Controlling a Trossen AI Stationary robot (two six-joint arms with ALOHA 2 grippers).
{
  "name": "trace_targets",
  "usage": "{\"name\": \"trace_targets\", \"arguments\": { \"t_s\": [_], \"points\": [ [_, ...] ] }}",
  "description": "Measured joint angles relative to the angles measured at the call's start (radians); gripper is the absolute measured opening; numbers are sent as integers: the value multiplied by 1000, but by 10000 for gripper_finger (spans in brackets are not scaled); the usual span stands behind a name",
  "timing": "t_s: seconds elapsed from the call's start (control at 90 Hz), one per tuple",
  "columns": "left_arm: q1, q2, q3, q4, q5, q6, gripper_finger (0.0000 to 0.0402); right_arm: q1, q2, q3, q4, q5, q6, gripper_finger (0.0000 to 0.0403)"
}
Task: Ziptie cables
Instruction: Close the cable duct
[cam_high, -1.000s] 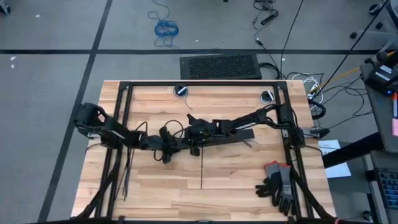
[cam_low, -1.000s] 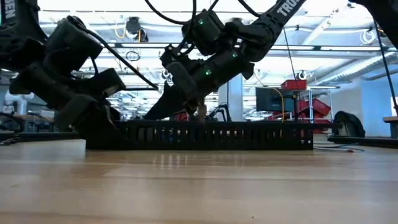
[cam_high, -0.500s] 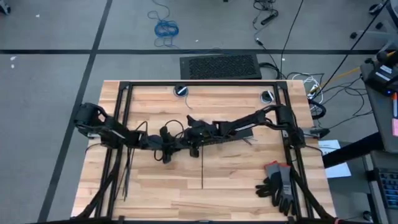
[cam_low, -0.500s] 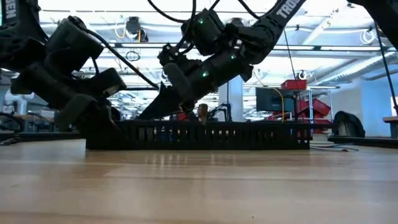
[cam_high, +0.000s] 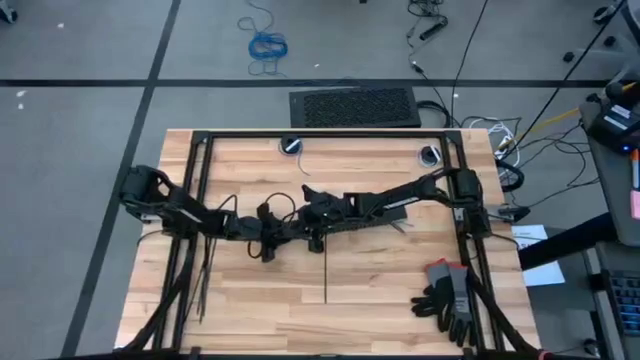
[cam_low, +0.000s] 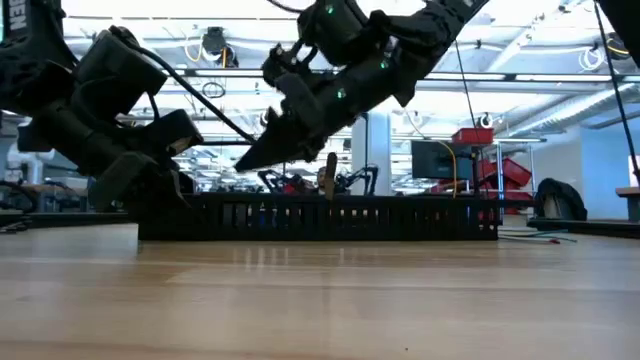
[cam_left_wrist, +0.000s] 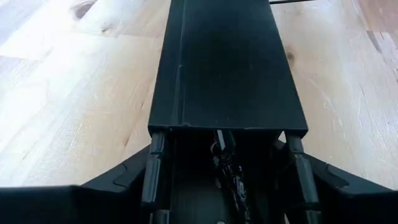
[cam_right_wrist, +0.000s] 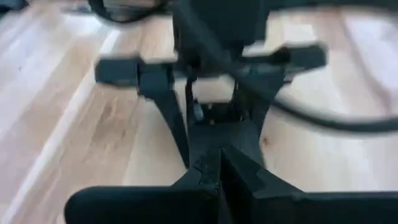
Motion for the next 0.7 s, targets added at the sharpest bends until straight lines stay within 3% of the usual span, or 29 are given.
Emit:
{"name": "trace_targets", "arguments": {
  "t_s": [0.367,0.7],
  "points": [
    [34,0,-1,19,-8,15,263,-35,181,126,131,-95,45,0],
    [33,-47,-1,19,4,7,263,-35,179,137,94,-100,50,0]
  ]
}}
